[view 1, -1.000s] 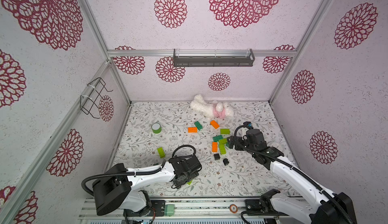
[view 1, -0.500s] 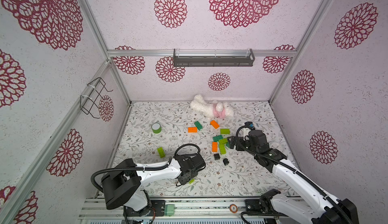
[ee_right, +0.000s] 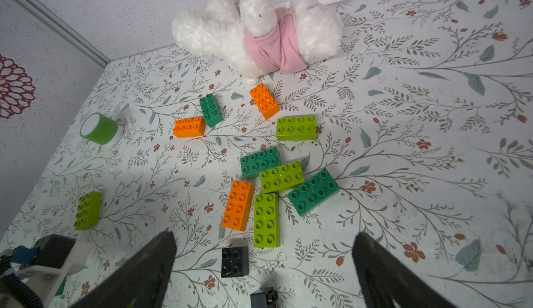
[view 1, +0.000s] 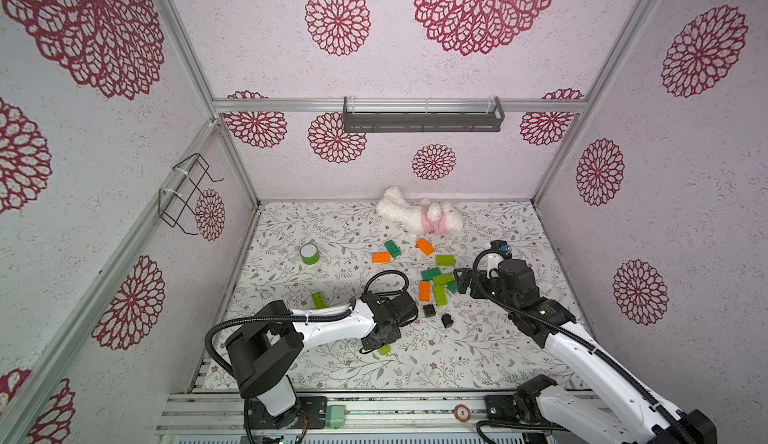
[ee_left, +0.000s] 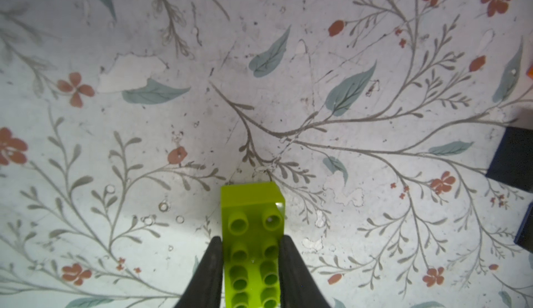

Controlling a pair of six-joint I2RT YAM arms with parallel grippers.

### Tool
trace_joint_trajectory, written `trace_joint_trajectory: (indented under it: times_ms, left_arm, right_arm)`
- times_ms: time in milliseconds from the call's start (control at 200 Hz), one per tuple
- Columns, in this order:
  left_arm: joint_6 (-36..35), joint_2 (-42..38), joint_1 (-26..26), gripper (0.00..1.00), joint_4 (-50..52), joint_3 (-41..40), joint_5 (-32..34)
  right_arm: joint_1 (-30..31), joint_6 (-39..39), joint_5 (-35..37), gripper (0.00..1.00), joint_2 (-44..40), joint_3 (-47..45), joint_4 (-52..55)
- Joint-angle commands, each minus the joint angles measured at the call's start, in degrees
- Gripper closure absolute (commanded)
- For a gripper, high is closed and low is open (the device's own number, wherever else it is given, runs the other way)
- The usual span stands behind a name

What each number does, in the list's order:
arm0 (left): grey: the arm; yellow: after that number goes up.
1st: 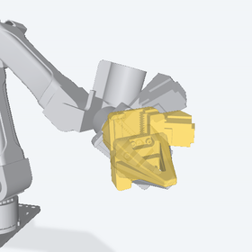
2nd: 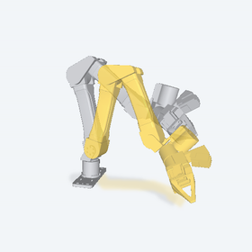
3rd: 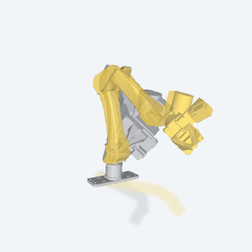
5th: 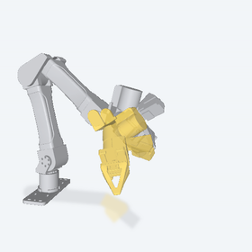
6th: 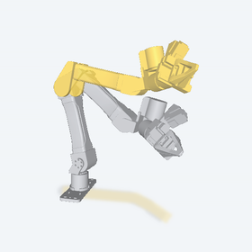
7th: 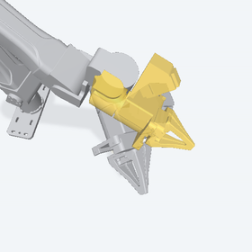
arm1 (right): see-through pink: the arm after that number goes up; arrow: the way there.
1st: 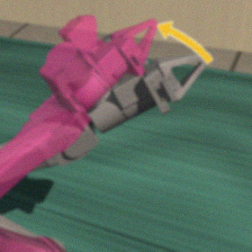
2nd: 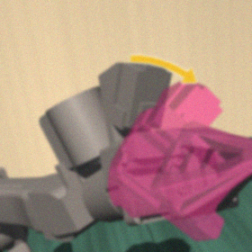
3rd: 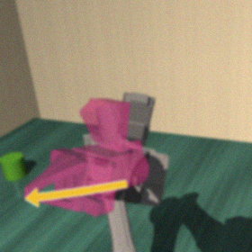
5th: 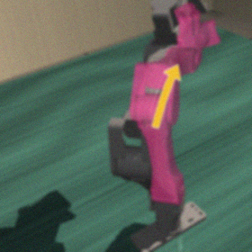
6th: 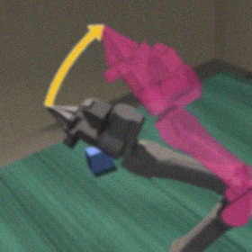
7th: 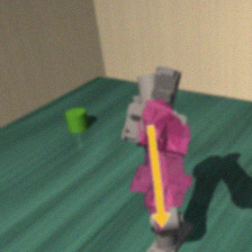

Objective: Assemble a small pinwheel with lego
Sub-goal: Move the lego brick at the center of the board, then pick up the lego brick from the center of the board.

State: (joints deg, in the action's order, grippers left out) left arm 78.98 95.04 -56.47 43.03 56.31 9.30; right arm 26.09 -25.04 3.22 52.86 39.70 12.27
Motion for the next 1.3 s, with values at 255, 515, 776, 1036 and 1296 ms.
trace_joint_trajectory:
  times_ms: [255, 515, 776, 1036, 1296]
  left_arm:
    - [-17.7, 3.69, 7.44, 0.73, -1.39, 2.98, -0.81]
    - [-25.61, 2.81, 8.84, 0.61, -1.57, 4.32, -3.32]
    - [-23.88, -4.6, 9.75, 0.35, -2.85, 5.56, -3.0]
    - [-17.9, -24.94, 25.09, 0.01, 0.98, -5.8, 3.02]
    - [-26.28, -21.31, 42.27, 0.02, -0.9, -7.44, 1.66]
  right_arm:
    - [0.35, -1.07, -0.13, 0.01, 0.94, -0.68, -1.03]
    - [0.28, -1.02, -1.5, 0.01, 2.39, -1.73, -1.57]
    - [0.28, -0.98, -2.69, 0.01, 2.81, -1.78, -2.27]
    - [1.9, 0.21, -11.98, 0.01, 3.36, -2.61, -5.01]
    - [14.8, -5.06, -12.79, 0.01, 9.95, -4.02, -13.2]
